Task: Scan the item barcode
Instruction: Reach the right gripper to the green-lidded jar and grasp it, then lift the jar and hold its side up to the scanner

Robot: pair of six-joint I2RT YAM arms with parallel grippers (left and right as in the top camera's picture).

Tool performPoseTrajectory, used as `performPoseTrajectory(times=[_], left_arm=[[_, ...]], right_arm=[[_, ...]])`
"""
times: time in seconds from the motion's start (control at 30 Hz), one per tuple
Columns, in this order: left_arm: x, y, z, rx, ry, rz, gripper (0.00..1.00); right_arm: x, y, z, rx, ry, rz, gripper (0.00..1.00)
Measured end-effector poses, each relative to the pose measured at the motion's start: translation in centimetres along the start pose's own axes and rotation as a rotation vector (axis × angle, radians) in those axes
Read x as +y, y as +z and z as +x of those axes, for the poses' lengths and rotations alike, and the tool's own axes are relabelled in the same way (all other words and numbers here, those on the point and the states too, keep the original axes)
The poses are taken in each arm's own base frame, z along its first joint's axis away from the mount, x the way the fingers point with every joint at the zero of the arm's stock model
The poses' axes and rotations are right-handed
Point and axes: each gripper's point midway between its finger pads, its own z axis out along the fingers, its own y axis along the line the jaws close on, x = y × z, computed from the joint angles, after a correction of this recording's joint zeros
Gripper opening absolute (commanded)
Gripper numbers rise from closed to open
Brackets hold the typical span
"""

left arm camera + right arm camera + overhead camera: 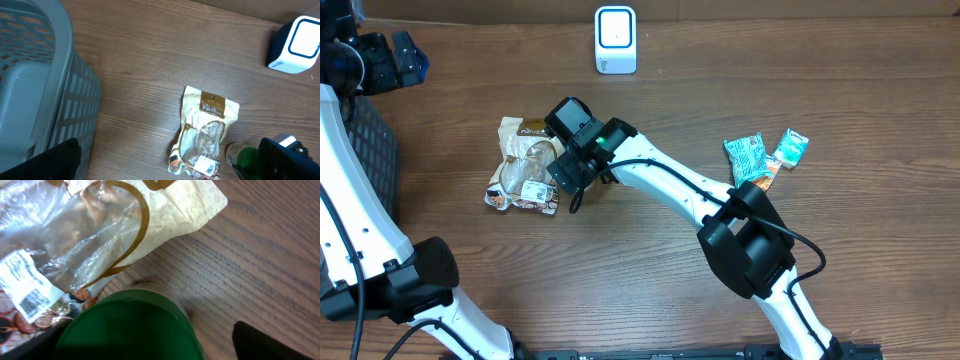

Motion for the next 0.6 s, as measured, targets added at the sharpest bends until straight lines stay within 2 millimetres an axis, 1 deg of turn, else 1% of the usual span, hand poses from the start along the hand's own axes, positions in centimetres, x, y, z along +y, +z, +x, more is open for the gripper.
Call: performPoseTrajectory(times=[0.03, 0.1, 0.17, 0.2, 0.23, 0.33, 0.47, 0.53, 0.6], left_arm=[[0.0, 0.0, 0.0, 0.0, 0.0, 0.0, 0.99], [0.0, 0.0, 0.0, 0.0, 0.0, 0.0, 1.0], [0.0, 0.0, 0.0, 0.0, 0.0, 0.0, 1.0], [0.0, 0.0, 0.0, 0.0, 0.0, 0.0, 1.0], [0.0, 0.0, 0.0, 0.0, 0.0, 0.0, 1.0], [0.0, 0.0, 0.0, 0.0, 0.0, 0.0, 1.0], [0.0, 0.0, 0.0, 0.0, 0.0, 0.0, 1.0], [0.0, 0.0, 0.0, 0.0, 0.0, 0.0, 1.0], [0.0, 0.0, 0.0, 0.0, 0.0, 0.0, 1.0]], right_arm=[[0.0, 0.0, 0.0, -0.001, 0.006, -0.001, 0.84], [0.0, 0.1, -0.3, -0.012, -0.001, 0.0, 0.74], [0.0, 0.1, -0.3, -0.013, -0.004, 0.001, 0.7], [0.0, 0.1, -0.3, -0.013, -0.004, 0.0, 0.7], [0.0, 0.2, -0.3, -0.012, -0.003, 0.0, 0.65], [-0.1, 0.2, -0.2, -0.01, -0.003, 0.005, 0.64], [-0.1, -0.3, 0.8, 0.043, -0.003, -0.008, 0.64], [0.2, -1.0, 1.8, 0.086, 0.004, -0.065, 0.64], [0.5, -1.9, 2.3, 0.115, -0.001, -0.166, 0.63]])
